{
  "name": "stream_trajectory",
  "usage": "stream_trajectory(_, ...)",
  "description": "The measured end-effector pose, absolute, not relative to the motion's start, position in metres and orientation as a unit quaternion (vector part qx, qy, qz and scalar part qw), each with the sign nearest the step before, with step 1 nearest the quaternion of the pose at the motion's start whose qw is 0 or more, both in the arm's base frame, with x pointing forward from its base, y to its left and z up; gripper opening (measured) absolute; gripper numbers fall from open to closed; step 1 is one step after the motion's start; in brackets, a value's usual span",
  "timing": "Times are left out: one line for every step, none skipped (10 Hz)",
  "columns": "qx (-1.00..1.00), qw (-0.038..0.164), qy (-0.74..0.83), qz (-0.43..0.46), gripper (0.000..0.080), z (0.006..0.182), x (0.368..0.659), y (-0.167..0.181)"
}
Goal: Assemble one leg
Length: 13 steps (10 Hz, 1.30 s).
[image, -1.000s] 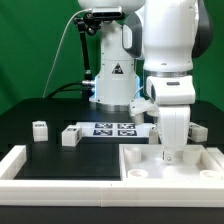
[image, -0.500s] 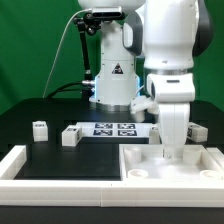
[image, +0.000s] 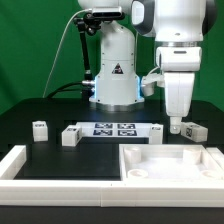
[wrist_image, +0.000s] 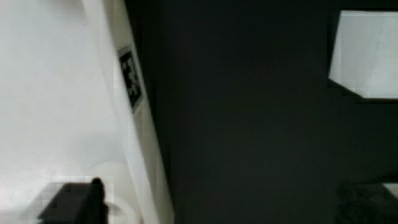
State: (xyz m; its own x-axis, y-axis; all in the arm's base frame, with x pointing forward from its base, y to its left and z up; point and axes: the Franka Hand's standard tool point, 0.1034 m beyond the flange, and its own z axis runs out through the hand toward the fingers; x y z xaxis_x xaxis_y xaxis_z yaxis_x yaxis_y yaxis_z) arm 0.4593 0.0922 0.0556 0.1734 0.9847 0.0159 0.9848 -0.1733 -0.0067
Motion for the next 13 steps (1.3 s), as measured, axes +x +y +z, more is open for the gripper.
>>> stream_trajectory(-0.77, 0.008, -0.639, -0.004, 0.0649, 0.055, 0.459, 0.092)
stream_trajectory(-0.783, 0.008, -0.622, -0.003, 0.0649, 0.055, 0.459, 0.092)
stream_trajectory(-0.819, 0.01, -0.574, -0.003, 0.0649, 0.055, 0.459, 0.092)
stream_trajectory(-0.855, 0.013, -0.518, -0.008, 0.0649, 0.05, 0.454, 0.092)
stream_trajectory(-0.888, 0.016, -0.46, -0.007, 0.0649, 0.047, 0.445, 0.098)
stream_trajectory(-0.917, 0.019, -0.398, -0.004, 0.0649, 0.046, 0.438, 0.109)
stream_trajectory(-0.935, 0.022, -0.354, -0.001, 0.0649, 0.046, 0.434, 0.118)
stream_trajectory(-0.95, 0.024, -0.311, 0.001, 0.0649, 0.046, 0.43, 0.128)
stream_trajectory(-0.966, 0.027, -0.258, 0.003, 0.0649, 0.046, 0.426, 0.142)
stream_trajectory(-0.969, 0.028, -0.246, 0.003, 0.0649, 0.047, 0.422, 0.152)
stream_trajectory(-0.967, 0.028, -0.253, 0.003, 0.0649, 0.047, 0.42, 0.158)
stream_trajectory(-0.966, 0.028, -0.256, 0.005, 0.0649, 0.047, 0.418, 0.163)
stream_trajectory(-0.966, 0.025, -0.257, 0.023, 0.0649, 0.046, 0.416, 0.161)
